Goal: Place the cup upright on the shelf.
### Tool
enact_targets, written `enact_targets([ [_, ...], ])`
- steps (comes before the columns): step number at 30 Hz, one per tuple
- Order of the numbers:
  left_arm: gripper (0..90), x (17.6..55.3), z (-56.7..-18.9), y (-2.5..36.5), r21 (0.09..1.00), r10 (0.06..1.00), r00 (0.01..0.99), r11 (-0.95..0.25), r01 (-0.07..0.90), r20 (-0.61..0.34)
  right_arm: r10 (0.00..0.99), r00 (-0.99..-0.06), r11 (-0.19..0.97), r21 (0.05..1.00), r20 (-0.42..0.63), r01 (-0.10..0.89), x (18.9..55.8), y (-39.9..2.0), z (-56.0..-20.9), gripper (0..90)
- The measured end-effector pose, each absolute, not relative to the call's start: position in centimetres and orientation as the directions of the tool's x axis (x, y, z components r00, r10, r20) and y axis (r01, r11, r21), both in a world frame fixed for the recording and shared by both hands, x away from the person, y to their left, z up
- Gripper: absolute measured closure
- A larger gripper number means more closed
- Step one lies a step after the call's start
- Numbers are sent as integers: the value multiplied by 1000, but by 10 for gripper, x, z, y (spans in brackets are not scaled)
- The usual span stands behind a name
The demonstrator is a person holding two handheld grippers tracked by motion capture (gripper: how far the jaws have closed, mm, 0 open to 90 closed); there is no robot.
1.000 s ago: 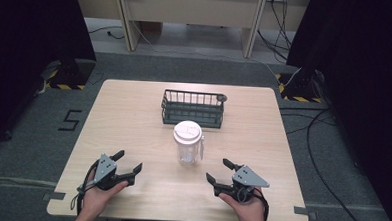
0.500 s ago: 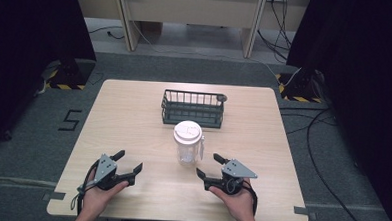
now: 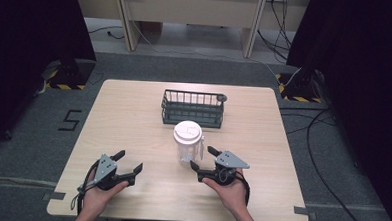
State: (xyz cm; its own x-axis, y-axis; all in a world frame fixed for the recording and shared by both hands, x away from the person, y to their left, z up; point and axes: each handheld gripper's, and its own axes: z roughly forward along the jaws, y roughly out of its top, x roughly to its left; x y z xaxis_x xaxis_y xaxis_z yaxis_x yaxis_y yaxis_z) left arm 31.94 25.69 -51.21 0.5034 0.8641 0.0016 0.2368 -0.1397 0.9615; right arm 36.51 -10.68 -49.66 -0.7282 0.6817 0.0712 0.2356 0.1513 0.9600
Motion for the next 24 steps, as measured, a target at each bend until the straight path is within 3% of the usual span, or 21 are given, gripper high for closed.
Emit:
enact_targets([
  [24, 170, 320, -512, 257, 963, 859, 512, -131, 237, -10, 683, -726, 155, 956, 79, 250, 399, -66, -514, 146],
])
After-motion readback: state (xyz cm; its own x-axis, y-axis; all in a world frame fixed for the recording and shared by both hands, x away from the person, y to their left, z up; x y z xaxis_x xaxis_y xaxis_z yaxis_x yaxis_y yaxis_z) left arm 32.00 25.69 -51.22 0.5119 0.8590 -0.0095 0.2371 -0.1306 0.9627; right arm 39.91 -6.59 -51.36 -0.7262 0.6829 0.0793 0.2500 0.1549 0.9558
